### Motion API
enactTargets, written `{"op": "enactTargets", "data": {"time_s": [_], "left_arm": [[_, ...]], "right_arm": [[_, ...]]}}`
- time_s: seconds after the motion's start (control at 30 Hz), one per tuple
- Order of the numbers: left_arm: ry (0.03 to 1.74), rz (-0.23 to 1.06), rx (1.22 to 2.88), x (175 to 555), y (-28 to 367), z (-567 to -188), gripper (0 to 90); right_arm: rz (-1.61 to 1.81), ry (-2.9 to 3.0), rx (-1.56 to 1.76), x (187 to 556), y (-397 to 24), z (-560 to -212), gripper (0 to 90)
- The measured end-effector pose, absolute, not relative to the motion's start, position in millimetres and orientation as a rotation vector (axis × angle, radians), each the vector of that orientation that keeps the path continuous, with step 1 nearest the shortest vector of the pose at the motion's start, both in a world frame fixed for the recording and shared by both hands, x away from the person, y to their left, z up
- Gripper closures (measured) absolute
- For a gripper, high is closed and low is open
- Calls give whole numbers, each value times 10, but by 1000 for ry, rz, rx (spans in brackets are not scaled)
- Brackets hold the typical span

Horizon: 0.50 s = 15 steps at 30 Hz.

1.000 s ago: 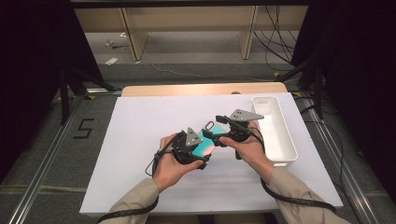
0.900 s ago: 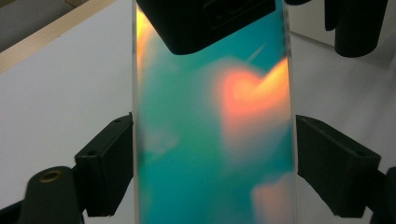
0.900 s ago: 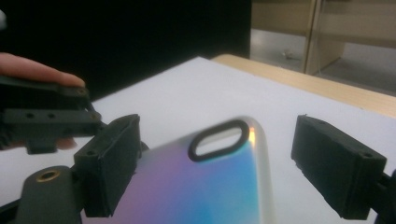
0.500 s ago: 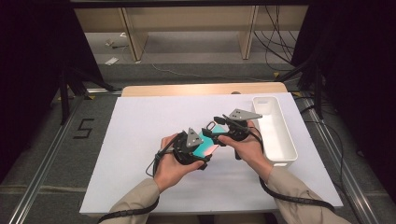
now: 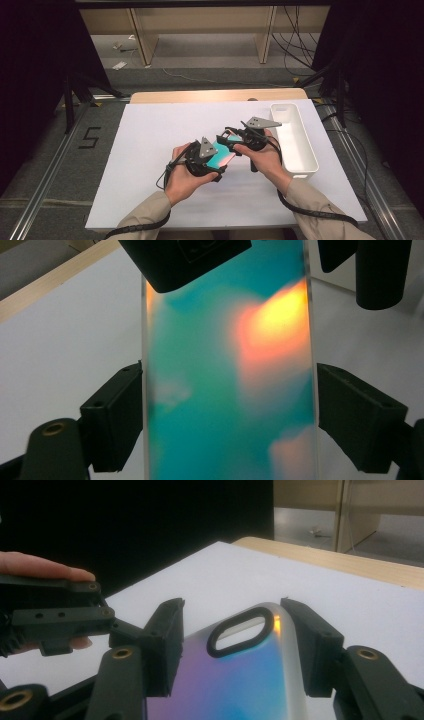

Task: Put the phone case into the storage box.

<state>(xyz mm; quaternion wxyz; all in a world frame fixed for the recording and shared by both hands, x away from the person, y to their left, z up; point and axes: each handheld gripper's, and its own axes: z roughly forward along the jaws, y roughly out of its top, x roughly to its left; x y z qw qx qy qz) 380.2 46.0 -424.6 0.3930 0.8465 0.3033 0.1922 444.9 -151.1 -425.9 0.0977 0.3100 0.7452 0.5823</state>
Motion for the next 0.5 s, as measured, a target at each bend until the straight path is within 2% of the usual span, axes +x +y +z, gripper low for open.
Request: {"op": "enactTargets", "data": {"time_s": [0.5], "left_arm": [[778, 484, 2143, 3797, 448, -4276, 168]], "right_arm": [[1797, 2195, 985, 4463, -1578, -4227, 635]]}}
